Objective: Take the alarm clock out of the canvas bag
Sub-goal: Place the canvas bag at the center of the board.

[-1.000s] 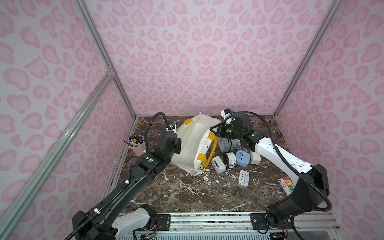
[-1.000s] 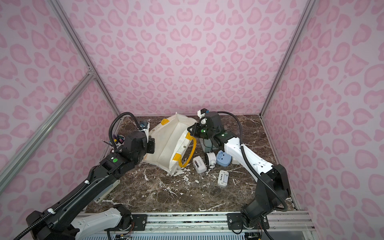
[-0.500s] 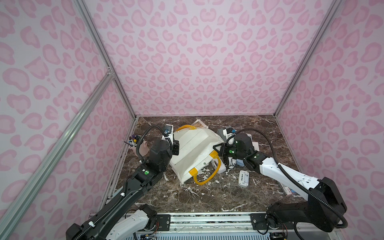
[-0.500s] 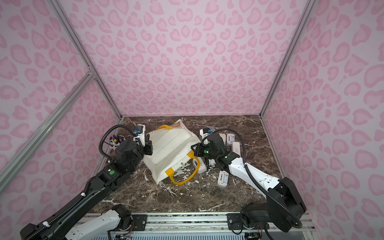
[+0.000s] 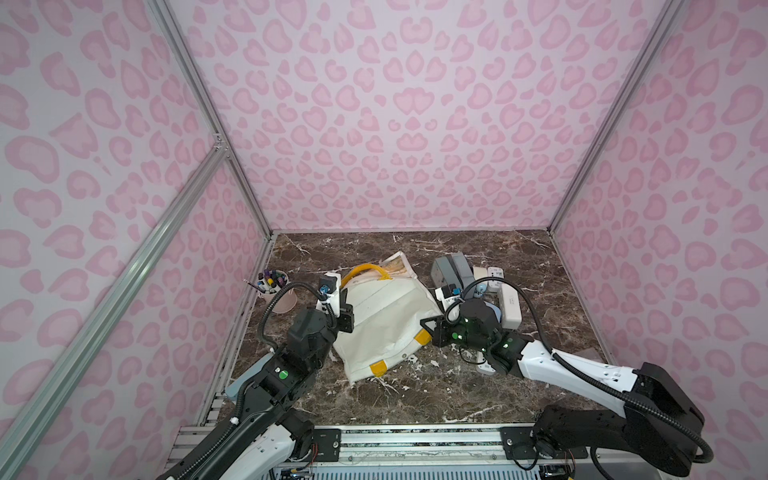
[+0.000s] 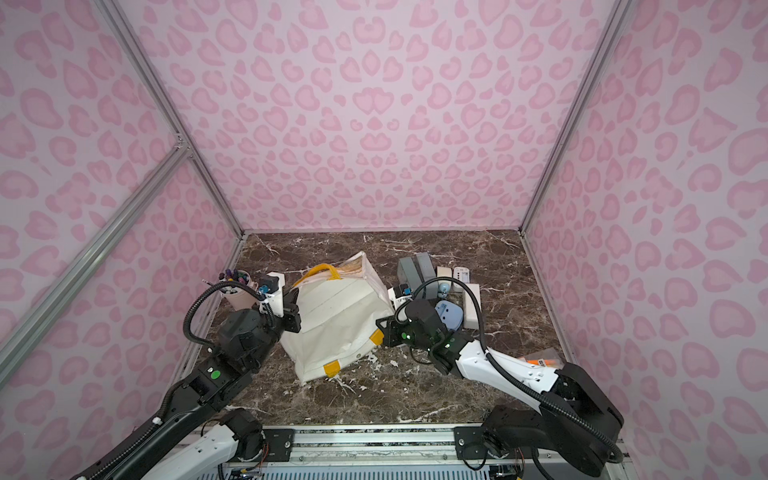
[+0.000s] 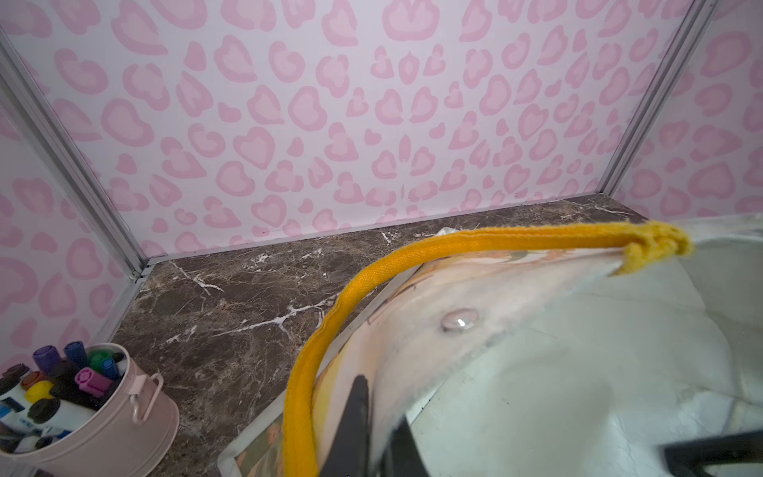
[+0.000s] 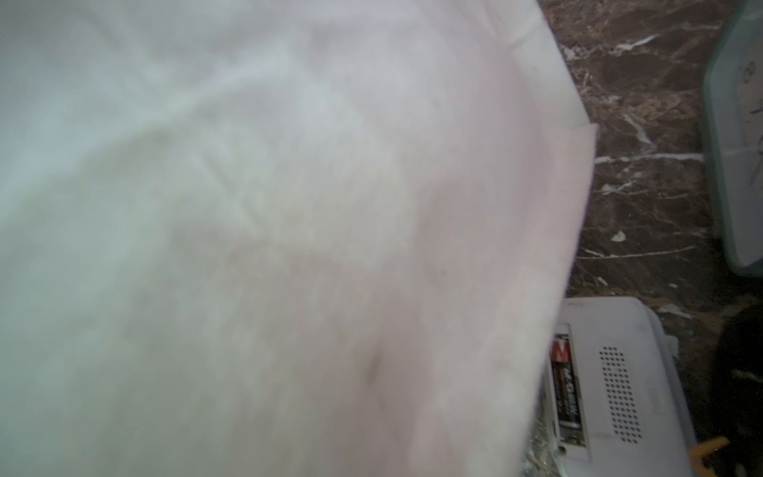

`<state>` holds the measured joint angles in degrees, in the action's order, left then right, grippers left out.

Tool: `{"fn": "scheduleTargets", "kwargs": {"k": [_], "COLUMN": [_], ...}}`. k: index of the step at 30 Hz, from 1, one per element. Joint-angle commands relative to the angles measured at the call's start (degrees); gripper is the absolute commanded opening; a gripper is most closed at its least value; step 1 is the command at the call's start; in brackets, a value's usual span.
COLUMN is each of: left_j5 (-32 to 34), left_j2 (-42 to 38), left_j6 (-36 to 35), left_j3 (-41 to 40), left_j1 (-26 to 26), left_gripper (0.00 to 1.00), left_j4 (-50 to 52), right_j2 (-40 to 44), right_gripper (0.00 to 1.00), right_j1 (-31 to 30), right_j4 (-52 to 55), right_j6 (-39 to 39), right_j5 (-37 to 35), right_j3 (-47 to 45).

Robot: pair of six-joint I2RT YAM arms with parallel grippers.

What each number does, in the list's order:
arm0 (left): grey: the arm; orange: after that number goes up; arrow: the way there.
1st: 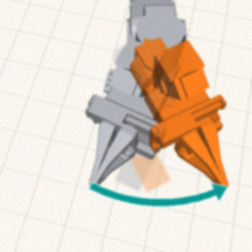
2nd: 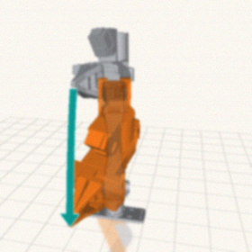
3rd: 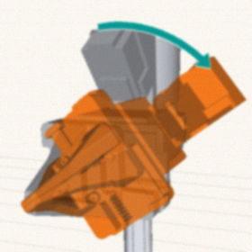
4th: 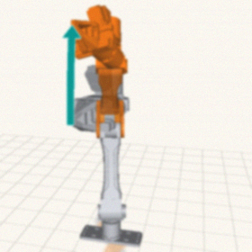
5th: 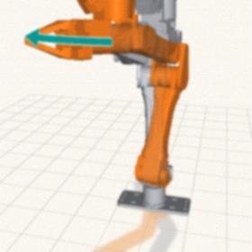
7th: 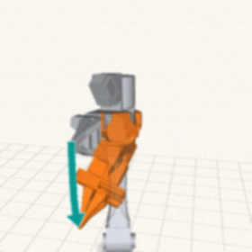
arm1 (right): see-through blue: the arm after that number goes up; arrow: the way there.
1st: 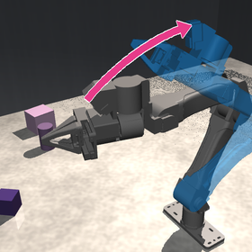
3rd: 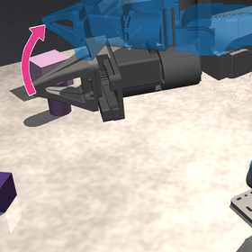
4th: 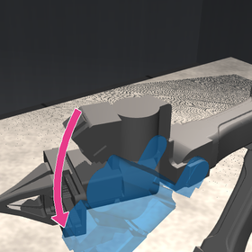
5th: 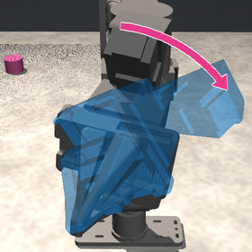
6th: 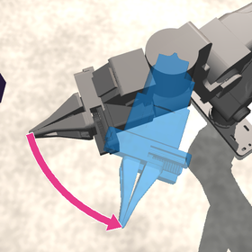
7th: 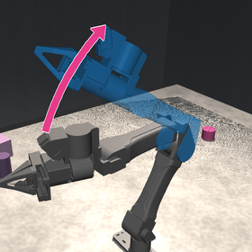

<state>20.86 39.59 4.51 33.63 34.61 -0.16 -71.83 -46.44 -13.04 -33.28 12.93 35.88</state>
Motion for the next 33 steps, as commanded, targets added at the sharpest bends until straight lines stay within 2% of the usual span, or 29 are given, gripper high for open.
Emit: {"fn": "scheduleTargets", "kwargs": {"k": [1,5,10,12,15,17,22,26,28,33], "left_j5": [2.0,4.5,5.2,7.0,7.6,7.9,5.9,1.1,-1.9,-9.4], "left_j2": [-2.2,-4.3,-1.5,1.8,9.4,14.8,26.4,34.5,37.7,40.4], "left_j6": [1.1,0.6,0.7,2.3,3.8,4.7,7.4,11.1,12.8,18.3], "left_j3": [-1.9,-3.2,0.1,4.1,13.8,20.8,36.1,45.7,48.1,47.5], "left_j1": [0.0,0.0,0.0,0.0,0.0,-0.1,-1.0,-2.8,-3.3,-5.2], "left_gripper": [0.03,0.03,0.03,0.03,0.03,0.03,0.03,0.03,0.03,0.03], "left_j4": [1.9,2.9,3.6,5.7,11.8,17.2,28.2,36.6,39.7,40.2], "right_j2": [1.3,2.4,0.2,-1.8,-5.8,-8.6,-16.9,-25.0,-27.2,-29.2], "right_gripper": [0.0,0.0,0.0,0.0,0.0,0.0,0.0,0.0,0.0,0.0], "right_j1": [-3.1,-6.6,-5.1,-1.3,5.9,9.5,14.7,17.9,18.5,19.7], "right_j4": [-6.6,-7.8,-6.4,-4.9,0.5,4.0,9.3,17.2,20.5,26.5], "right_j6": [4.8,6.6,4.0,2.3,-2.2,-2.5,-5.2,-6.0,-5.2,-4.2], "right_j5": [-6.1,-9.3,-12.4,-8.1,-0.3,5.0,11.6,17.8,18.7,18.6], "right_j3": [-1.3,-2.0,1.1,4.6,12.6,18.2,31.7,43.8,48.1,54.0]}}
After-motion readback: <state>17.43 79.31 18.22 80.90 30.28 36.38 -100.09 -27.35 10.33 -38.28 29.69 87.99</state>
